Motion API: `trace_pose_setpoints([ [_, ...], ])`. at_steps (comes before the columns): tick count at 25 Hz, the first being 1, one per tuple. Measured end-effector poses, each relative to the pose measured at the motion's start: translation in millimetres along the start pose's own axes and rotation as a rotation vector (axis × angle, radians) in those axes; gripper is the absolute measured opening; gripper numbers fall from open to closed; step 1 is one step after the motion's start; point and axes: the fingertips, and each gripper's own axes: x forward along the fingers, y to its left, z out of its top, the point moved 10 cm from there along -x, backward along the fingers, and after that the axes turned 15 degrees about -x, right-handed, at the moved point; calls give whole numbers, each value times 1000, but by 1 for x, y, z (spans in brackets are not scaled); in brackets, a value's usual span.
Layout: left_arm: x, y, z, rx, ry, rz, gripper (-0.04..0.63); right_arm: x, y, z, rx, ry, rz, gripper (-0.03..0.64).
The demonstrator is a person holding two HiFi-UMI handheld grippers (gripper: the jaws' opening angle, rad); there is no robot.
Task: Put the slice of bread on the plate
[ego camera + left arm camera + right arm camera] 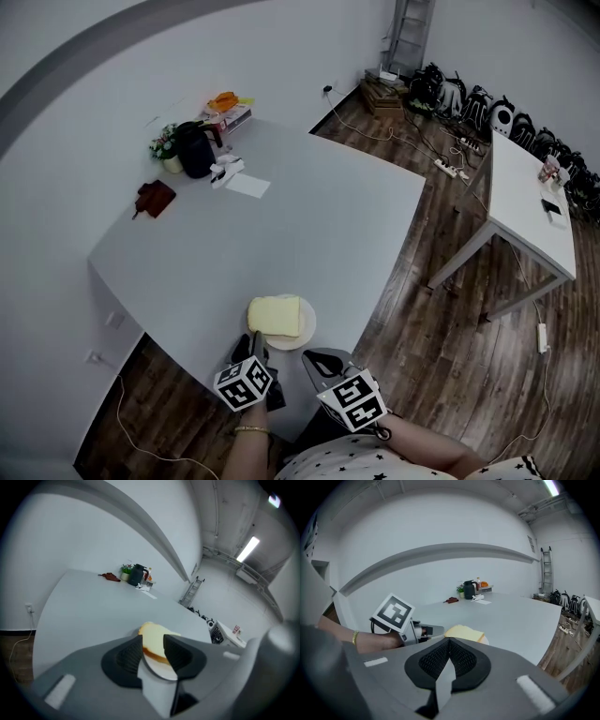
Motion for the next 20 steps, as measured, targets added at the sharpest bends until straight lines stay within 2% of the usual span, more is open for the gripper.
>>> trace_pose_setpoints([
  [4, -32, -26, 3, 17, -43, -57, 105, -3, -5, -1, 7, -11, -24, 0],
  [9, -74, -51, -4, 4, -100, -106, 14, -10, -6, -1, 11, -29, -38, 0],
  [15, -108, -65, -17, 108, -124, -104, 9, -16, 2, -2, 14, -46, -28, 0],
  [20, -111, -65, -19, 121, -129, -100, 9, -20, 6, -1, 1, -46, -25, -2],
])
